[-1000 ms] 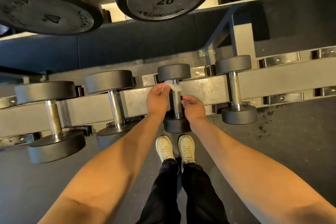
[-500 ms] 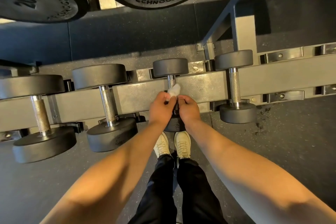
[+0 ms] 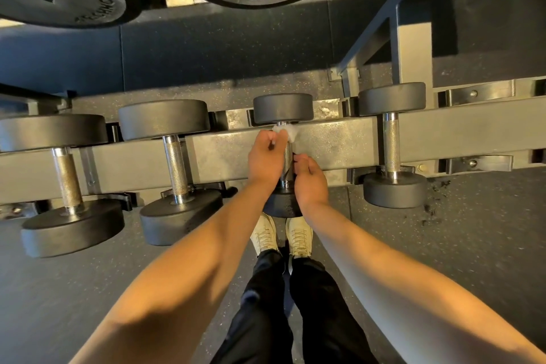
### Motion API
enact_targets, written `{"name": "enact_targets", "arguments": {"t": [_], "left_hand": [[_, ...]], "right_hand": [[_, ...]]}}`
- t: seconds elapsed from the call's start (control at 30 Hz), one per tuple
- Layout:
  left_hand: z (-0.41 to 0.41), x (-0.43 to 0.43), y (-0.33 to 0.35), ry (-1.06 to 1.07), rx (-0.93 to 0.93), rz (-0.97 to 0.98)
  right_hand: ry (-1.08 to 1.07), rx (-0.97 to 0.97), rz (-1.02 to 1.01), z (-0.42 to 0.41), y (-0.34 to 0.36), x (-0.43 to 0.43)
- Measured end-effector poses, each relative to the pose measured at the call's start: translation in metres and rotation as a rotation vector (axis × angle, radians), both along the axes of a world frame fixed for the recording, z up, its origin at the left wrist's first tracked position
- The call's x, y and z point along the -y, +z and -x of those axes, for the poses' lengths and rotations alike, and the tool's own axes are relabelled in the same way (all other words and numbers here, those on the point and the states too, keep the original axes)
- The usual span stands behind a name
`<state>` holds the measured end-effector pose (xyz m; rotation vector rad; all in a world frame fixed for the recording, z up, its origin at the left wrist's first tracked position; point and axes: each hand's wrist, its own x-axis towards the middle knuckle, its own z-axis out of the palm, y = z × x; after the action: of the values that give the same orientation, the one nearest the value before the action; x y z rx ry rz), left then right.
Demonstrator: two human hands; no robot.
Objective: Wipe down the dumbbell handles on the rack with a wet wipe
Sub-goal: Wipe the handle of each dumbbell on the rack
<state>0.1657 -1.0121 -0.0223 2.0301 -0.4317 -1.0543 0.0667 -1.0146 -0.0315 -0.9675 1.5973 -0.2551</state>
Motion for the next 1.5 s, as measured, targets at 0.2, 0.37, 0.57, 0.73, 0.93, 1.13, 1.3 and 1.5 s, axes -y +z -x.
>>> {"name": "enact_targets", "arguments": {"t": [0.2, 0.37, 0.57, 0.73, 0.93, 1.13, 1.3, 1.5], "left_hand": [[0.005, -0.017, 0.001, -0.061, 0.046, -0.032], [0.009, -0.044, 0.0, -0.202, 0.019, -0.141], [0.006, -0.053, 0.003, -0.374, -0.03, -0.278], [0.007, -0.035, 0.013, -0.385, 0.05, -0.34], [0.003, -0.034, 0.012, -0.357, 0.02, -0.352], [-0.02, -0.041, 0.015, -0.353, 0.021, -0.35], [-0.011, -0.033, 0.013, 0.038, -0.065, -0.183], [0.013, -0.034, 0.01, -0.247, -0.002, -0.202]], "right_hand": [[-0.088, 0.059, -0.056, 0.006, 0.001, 0.004], [-0.1, 0.079, -0.055, 0.012, 0.01, 0.003], [-0.073, 0.073, -0.037, 0.015, 0.017, 0.0], [-0.061, 0.078, -0.062, 0.019, 0.014, 0.001], [-0.079, 0.119, -0.064, 0.021, 0.015, 0.001], [-0.083, 0.11, -0.09, 0.017, 0.022, 0.004], [-0.106, 0.116, -0.114, 0.017, 0.022, 0.005], [-0.118, 0.112, -0.066, 0.015, 0.016, 0.001]]}}
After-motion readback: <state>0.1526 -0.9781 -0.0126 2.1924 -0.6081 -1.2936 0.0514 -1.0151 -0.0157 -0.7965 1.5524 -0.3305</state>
